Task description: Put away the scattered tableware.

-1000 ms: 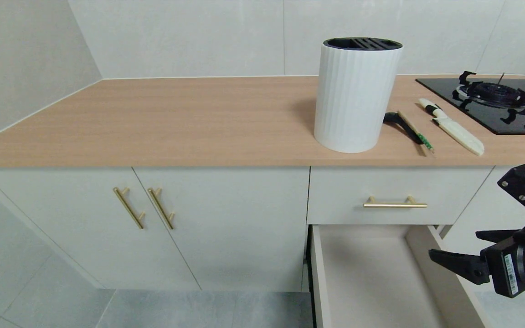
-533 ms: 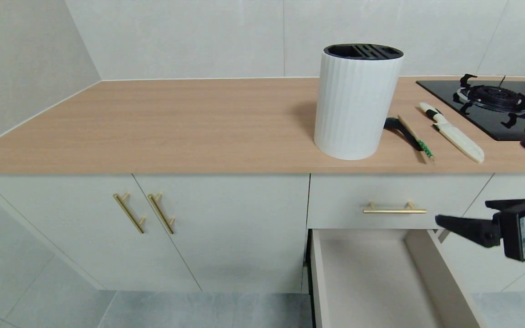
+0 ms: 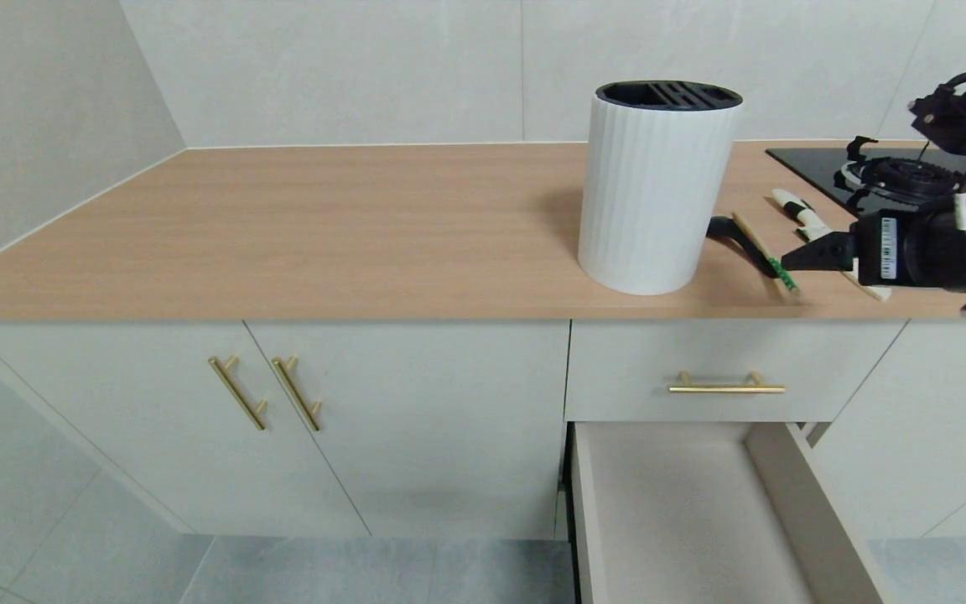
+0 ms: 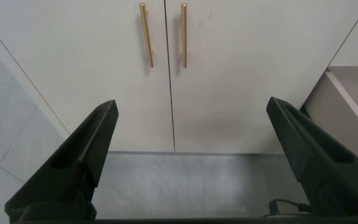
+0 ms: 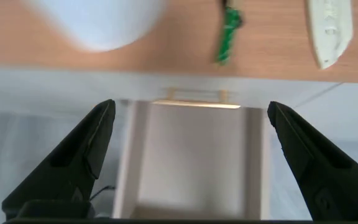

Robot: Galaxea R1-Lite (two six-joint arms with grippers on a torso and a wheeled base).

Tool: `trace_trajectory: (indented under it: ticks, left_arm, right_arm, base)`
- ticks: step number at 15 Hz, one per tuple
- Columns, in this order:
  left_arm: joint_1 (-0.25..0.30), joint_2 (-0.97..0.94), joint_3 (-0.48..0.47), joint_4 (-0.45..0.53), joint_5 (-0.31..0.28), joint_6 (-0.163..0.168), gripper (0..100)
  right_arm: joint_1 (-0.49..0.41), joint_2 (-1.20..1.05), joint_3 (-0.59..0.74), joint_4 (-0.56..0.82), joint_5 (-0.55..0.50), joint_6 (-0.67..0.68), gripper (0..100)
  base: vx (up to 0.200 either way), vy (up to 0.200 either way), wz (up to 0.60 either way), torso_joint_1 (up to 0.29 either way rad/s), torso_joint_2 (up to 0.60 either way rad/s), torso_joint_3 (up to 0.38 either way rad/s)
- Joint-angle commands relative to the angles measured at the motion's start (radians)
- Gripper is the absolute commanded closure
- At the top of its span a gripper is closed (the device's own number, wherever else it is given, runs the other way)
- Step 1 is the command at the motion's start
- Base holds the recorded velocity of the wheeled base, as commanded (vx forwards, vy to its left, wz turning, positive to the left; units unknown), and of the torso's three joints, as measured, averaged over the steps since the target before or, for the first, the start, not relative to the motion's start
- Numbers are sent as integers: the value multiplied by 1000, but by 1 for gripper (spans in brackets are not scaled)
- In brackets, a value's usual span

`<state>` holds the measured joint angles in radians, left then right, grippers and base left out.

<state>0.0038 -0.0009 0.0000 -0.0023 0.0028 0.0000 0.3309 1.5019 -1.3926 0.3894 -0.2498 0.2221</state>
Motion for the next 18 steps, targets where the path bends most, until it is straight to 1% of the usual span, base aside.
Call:
trace_trajectory:
  ticks: [1,2,5,14,15,18]
  left_arm:
    - [1,1,0,-1,0,0,0]
    - [1,1,0,-1,0,0,0]
    - [1,1,0,-1,0,0,0]
    - [1,1,0,-1,0,0,0]
    - [1,1,0,-1,0,0,0]
    - [1,1,0,-1,0,0,0]
  right_arm:
    - [-70,136,-14,-83,-19,2,0]
    - [-72,158,-8,-121,-20,3,0]
    - [-72,185,-3,-153,-20,10,0]
    - [-72,242,-3,-202,-29,13,0]
    - [-72,242,-3,-205,-29,13,100]
    - [-72,242,-2,-214,-28,13,100]
  base:
    - [0,0,0,0,0,0]
    - [0,0,0,0,0,0]
    - [0,0,0,0,0,0]
    - [0,0,0,0,0,0]
    - [0,0,0,0,0,0]
    - [0,0,0,0,0,0]
